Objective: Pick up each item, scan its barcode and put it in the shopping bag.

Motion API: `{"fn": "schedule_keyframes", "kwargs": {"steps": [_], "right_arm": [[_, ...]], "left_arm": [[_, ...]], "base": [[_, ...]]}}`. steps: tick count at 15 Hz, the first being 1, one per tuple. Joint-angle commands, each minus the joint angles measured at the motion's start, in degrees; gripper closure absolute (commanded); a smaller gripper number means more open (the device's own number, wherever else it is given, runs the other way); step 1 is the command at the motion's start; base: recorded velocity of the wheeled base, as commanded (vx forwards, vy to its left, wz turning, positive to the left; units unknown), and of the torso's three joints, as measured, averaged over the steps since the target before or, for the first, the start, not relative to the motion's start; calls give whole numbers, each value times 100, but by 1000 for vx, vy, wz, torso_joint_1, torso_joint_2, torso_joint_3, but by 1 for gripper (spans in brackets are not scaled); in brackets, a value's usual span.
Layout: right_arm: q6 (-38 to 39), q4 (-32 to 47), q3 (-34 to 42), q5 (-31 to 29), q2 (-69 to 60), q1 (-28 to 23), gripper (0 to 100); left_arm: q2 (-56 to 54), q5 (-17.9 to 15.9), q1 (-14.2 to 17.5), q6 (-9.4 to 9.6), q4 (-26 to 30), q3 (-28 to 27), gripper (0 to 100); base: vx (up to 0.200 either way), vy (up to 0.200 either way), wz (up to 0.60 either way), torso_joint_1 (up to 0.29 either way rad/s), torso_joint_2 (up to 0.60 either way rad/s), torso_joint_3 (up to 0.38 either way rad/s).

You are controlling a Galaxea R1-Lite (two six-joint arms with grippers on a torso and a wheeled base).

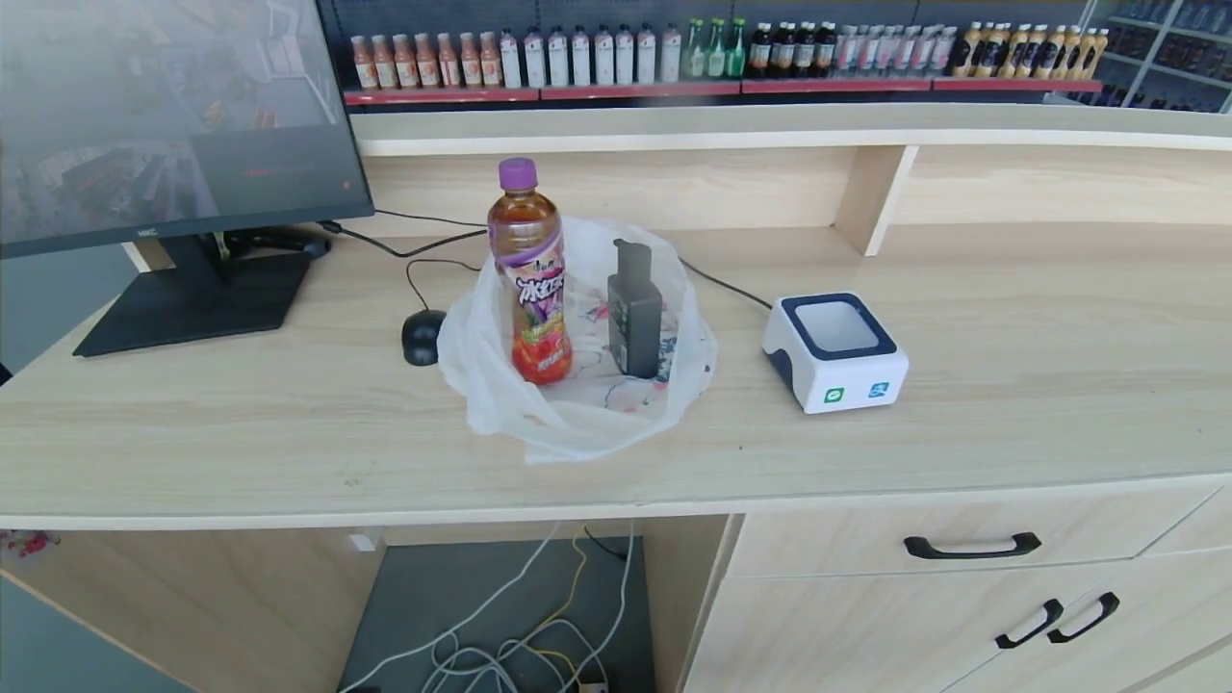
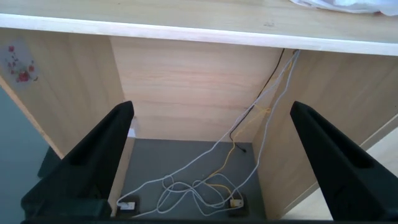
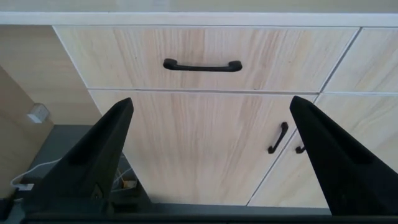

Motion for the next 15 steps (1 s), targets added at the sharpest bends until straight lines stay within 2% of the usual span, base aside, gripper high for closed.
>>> {"fn": "schedule_keyframes", "kwargs": {"steps": [1,11,15], "right_arm": [[-1,-1,1,4,5,4,0],[8,-1,1,4,5,4,0],[16,-1,1,4,5,4,0]], "left_arm": [[-2,1,-1,-2,0,0,0],[-2,1,-1,7,0,0,0],[-2,1,-1,7,0,0,0]], "base": [[0,-200,0,-2,-2,-2],[0,-200,0,1,1,4],[0,0,0,0,0,0]]}}
